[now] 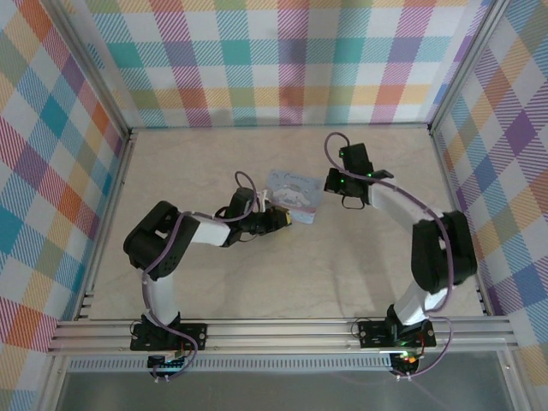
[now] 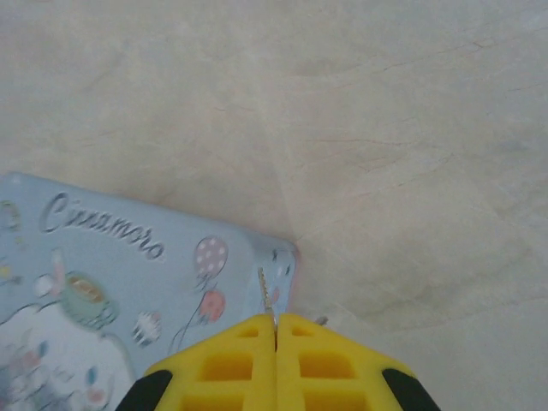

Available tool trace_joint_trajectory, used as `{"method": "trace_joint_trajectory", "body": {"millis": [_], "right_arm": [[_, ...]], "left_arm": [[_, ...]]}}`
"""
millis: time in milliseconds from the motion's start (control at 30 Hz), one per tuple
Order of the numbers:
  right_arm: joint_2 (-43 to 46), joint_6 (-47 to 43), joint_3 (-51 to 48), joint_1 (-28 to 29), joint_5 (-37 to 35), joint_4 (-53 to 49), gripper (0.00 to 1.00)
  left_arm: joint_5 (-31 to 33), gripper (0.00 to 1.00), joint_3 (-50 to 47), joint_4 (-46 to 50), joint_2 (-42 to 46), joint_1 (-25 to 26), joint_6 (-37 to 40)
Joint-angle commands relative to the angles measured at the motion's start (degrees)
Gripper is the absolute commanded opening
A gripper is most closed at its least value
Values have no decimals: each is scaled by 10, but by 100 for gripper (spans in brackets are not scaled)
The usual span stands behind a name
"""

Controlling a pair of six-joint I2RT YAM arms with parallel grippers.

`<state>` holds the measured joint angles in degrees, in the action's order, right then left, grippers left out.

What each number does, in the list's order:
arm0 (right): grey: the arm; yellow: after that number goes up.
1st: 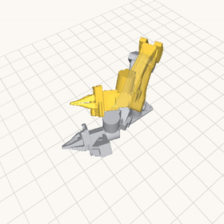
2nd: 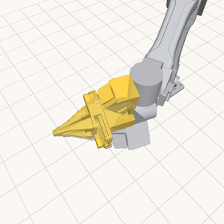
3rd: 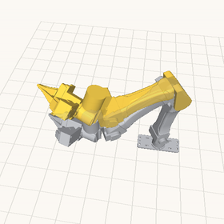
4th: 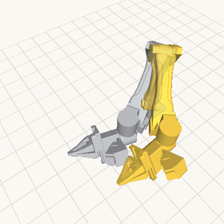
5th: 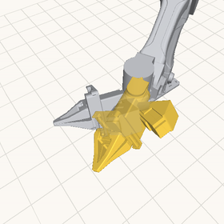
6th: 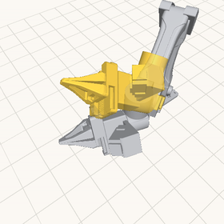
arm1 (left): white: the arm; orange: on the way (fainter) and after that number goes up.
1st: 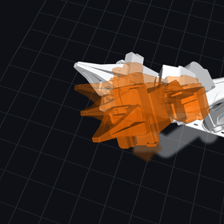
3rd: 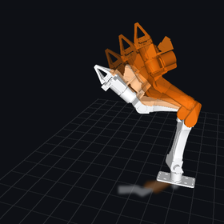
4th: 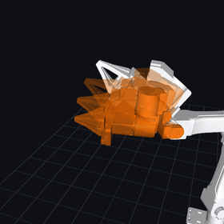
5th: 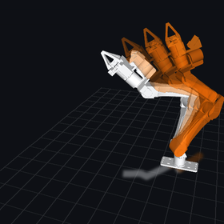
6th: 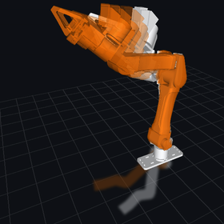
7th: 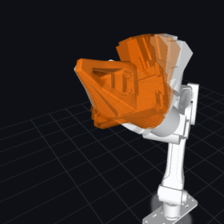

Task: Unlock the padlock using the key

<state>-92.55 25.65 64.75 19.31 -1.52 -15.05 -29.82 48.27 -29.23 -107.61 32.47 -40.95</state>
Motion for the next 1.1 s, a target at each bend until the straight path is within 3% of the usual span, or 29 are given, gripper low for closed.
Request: {"method": "trace_joint_trajectory", "body": {"millis": [0,233,500,733,1067], "right_arm": [[72,-9,-57,-3,69,56,0],[228,23,-205,-11,229,202,0],[334,127,-332,-11,257,349,0],[318,222,-421,-10,235,499,0],[204,301,-466,14,194,649,0]], "left_arm": [[-19,13,34,98,35,-4,-10],[-12,13,58,56,22,-3,-80],[-22,13,84,-37,-26,7,-163],[-21,13,107,-71,-47,10,-202],[-23,14,104,-136,-70,12,-254]]}}
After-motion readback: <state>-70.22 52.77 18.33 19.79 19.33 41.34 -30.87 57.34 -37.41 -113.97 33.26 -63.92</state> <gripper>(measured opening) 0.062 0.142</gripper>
